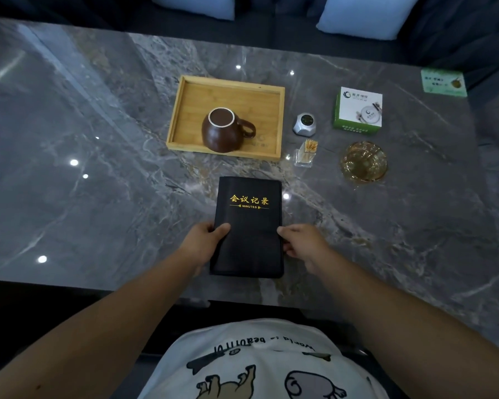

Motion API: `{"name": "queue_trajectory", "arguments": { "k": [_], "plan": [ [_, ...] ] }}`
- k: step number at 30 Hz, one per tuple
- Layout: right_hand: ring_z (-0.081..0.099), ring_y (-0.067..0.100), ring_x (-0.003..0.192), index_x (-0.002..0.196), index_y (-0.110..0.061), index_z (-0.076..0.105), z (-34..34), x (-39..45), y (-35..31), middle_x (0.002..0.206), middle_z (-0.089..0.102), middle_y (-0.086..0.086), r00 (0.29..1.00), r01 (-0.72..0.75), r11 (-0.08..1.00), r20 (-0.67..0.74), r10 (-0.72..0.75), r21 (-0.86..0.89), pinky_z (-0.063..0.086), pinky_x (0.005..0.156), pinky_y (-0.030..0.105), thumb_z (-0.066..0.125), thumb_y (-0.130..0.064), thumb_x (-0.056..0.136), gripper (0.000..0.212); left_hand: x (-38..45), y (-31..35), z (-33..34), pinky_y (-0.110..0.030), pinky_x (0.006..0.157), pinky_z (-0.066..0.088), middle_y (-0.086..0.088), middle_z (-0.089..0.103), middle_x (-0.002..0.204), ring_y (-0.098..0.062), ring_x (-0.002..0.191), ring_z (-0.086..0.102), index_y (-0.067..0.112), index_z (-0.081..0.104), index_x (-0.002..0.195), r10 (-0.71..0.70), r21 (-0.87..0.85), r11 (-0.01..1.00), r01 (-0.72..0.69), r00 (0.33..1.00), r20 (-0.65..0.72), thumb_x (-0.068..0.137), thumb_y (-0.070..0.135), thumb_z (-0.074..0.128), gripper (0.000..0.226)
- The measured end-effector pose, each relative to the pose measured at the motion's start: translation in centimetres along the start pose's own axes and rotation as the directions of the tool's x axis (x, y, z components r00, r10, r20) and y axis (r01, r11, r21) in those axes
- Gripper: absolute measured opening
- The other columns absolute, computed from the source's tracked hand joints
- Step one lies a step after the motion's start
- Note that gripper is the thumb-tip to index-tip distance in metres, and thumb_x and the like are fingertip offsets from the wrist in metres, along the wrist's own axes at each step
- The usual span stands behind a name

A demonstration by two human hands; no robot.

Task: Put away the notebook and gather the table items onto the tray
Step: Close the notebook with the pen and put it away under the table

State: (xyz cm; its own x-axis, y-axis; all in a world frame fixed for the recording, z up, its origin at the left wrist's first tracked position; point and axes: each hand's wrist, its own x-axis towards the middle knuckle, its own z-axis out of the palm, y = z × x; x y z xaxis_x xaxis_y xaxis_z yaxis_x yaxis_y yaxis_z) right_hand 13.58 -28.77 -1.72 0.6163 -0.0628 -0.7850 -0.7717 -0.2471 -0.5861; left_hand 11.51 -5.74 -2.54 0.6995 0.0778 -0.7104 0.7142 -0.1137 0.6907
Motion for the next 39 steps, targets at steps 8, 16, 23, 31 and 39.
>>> {"name": "queue_trajectory", "arguments": {
  "k": [8,16,23,31,39],
  "plan": [
    [0.058,0.012,0.068,0.091,-0.011,0.069,0.6,0.2,-2.0,0.080,0.066,0.002,0.985,0.075,0.997,0.153,-0.074,0.003,0.049,0.064,0.027,0.066,-0.026,0.088,0.015,-1.4,-0.4,-2.2,-0.021,0.065,0.055,0.009,0.076,0.089,-0.010,0.084,0.071,0.024,0.070,0.099,0.063,-0.139,0.988,-0.069,0.997,-0.041,0.093,0.032,0.058,0.016],
    [0.057,0.015,0.064,0.088,-0.006,0.064,5.7,-0.8,-4.0,0.075,0.062,0.008,0.954,0.169,0.982,0.266,-0.141,-0.084,0.051,0.060,0.027,0.064,-0.017,0.089,0.012,-4.1,-3.1,-5.6,-0.035,0.075,0.056,0.003,0.076,0.092,-0.018,0.086,0.071,0.030,0.071,0.094,0.079,-0.220,0.965,-0.142,0.959,-0.273,0.092,0.029,0.060,0.011],
    [0.060,0.013,0.057,0.096,-0.016,0.067,12.9,-2.5,-5.4,0.074,0.067,0.000,0.917,0.223,0.971,0.357,-0.180,-0.084,0.051,0.056,0.028,0.064,-0.025,0.090,0.011,-6.4,-5.4,-11.4,-0.030,0.072,0.056,0.006,0.075,0.094,-0.013,0.084,0.070,0.027,0.069,0.108,0.077,-0.261,0.944,-0.203,0.903,-0.422,0.093,0.028,0.059,0.018],
    [0.061,0.014,0.054,0.083,-0.014,0.064,24.8,-3.1,-8.6,0.069,0.067,0.004,0.914,0.237,0.965,0.363,-0.181,-0.116,0.052,0.055,0.028,0.062,-0.021,0.092,0.012,-4.9,-6.9,-23.2,-0.022,0.063,0.050,0.005,0.068,0.095,-0.009,0.081,0.066,0.018,0.059,0.100,0.037,-0.218,0.958,-0.184,0.838,-0.544,0.088,0.035,0.065,0.022],
    [0.061,0.016,0.056,0.093,-0.004,0.064,42.0,-3.7,-12.3,0.075,0.067,0.007,0.921,0.222,0.966,0.353,-0.163,-0.134,0.054,0.053,0.027,0.060,-0.020,0.093,0.017,-3.5,-8.6,-41.0,-0.038,0.082,0.052,0.000,0.066,0.101,-0.018,0.092,0.063,0.016,0.058,0.105,0.041,-0.057,0.994,-0.089,0.826,-0.562,0.095,0.032,0.051,0.020]
  ]
}}
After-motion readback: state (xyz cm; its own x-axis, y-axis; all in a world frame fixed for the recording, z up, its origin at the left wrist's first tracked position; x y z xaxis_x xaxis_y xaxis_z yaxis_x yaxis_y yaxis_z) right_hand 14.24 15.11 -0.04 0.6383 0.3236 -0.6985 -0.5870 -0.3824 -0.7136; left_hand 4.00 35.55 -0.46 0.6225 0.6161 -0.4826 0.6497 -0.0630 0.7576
